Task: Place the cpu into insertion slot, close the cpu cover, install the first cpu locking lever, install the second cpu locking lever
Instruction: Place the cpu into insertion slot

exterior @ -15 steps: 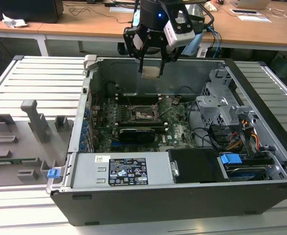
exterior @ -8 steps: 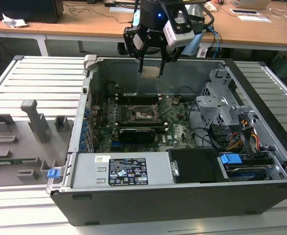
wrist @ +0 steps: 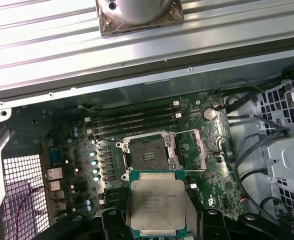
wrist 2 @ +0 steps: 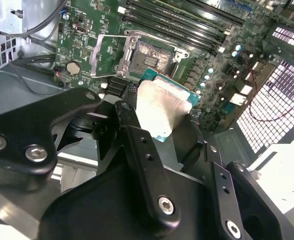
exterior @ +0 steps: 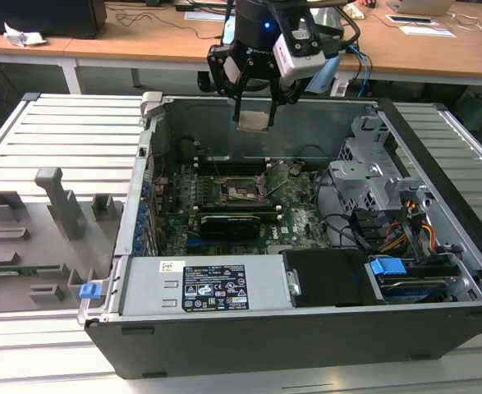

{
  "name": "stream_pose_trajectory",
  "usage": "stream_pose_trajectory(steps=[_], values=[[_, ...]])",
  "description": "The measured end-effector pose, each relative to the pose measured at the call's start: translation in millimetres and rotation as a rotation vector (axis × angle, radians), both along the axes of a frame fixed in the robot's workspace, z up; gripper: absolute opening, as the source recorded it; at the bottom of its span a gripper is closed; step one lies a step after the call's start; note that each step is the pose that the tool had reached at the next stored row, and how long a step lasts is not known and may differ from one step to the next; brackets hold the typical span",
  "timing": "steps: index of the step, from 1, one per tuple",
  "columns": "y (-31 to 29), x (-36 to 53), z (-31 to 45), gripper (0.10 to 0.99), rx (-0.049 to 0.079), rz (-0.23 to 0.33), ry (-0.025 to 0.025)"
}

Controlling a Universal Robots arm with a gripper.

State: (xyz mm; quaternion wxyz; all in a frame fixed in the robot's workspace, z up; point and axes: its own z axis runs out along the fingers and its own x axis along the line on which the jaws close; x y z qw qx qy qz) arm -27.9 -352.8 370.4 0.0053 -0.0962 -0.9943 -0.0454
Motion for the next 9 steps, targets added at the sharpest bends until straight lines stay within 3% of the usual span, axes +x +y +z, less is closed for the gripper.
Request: stream_pose_trajectory(steps=[9], values=[[0.0,0.0,0.0,0.525,0.0,-0.03,0.0]])
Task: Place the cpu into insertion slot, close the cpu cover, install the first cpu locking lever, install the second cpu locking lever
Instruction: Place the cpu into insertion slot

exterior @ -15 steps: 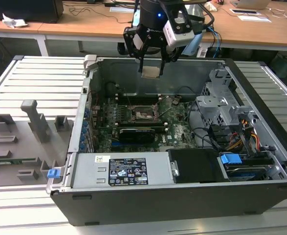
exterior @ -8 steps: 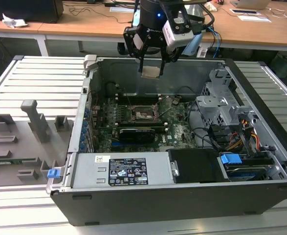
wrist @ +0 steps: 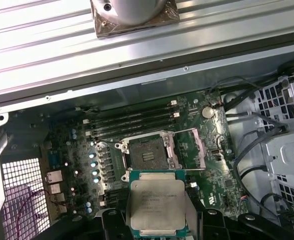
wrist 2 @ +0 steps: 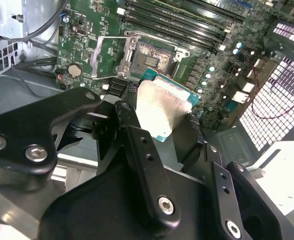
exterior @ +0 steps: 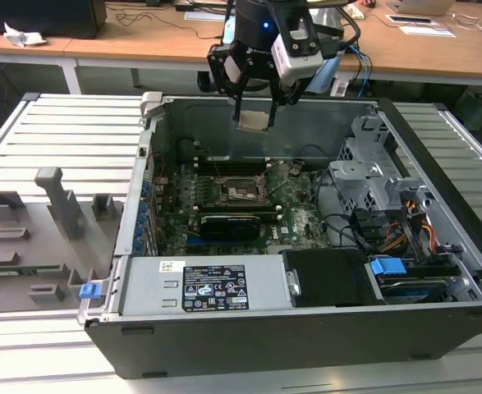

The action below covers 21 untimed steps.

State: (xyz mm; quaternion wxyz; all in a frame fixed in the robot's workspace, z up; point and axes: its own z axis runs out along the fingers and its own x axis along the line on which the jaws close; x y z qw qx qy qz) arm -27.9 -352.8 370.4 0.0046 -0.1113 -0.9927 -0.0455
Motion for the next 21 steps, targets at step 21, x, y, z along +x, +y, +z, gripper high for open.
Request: stream_pose_trajectory(steps=[21], values=[[0.0,0.0,0.0,0.525,0.0,-0.051,0.0]])
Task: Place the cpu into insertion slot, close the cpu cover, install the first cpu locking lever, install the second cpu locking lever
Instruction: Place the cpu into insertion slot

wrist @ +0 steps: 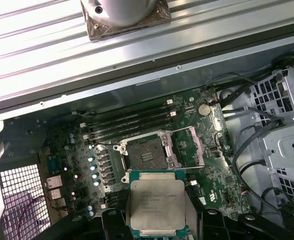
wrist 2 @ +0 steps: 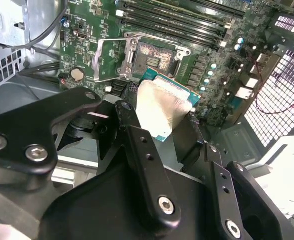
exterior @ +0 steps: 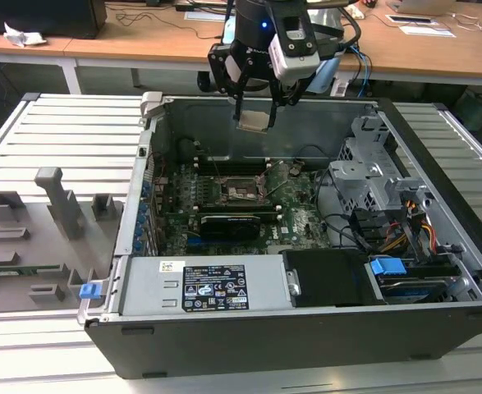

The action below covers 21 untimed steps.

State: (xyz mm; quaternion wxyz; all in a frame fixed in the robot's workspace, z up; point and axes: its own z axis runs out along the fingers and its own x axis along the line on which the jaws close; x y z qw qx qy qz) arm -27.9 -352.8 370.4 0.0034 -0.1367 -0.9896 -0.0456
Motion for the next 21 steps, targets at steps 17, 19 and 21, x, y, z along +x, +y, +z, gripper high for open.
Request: stream_pose_trajectory(steps=[17,19,21], values=[[0.0,0.0,0.0,0.525,0.0,-0.05,0.0001],[0.0,0.0,0.0,0.525,0.0,-0.057,0.0001],[0.0,0.0,0.0,0.525,0.0,-0.061,0.0]])
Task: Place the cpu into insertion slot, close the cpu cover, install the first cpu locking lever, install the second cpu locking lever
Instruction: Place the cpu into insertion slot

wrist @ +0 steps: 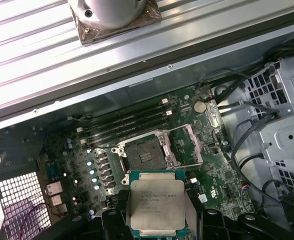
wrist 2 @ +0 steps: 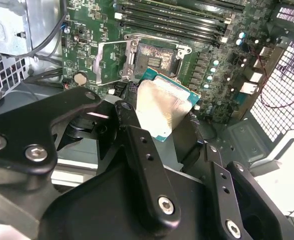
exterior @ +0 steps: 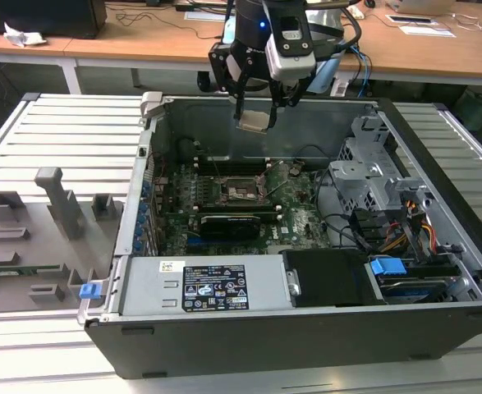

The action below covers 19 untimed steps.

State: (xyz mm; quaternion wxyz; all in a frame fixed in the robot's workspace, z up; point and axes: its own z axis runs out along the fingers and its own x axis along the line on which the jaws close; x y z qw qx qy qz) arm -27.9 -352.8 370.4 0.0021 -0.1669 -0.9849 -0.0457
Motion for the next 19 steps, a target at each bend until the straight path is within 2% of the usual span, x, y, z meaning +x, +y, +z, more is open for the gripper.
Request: stream_pose_trajectory(steps=[19], values=[[0.0,0.0,0.0,0.525,0.0,-0.057,0.0]])
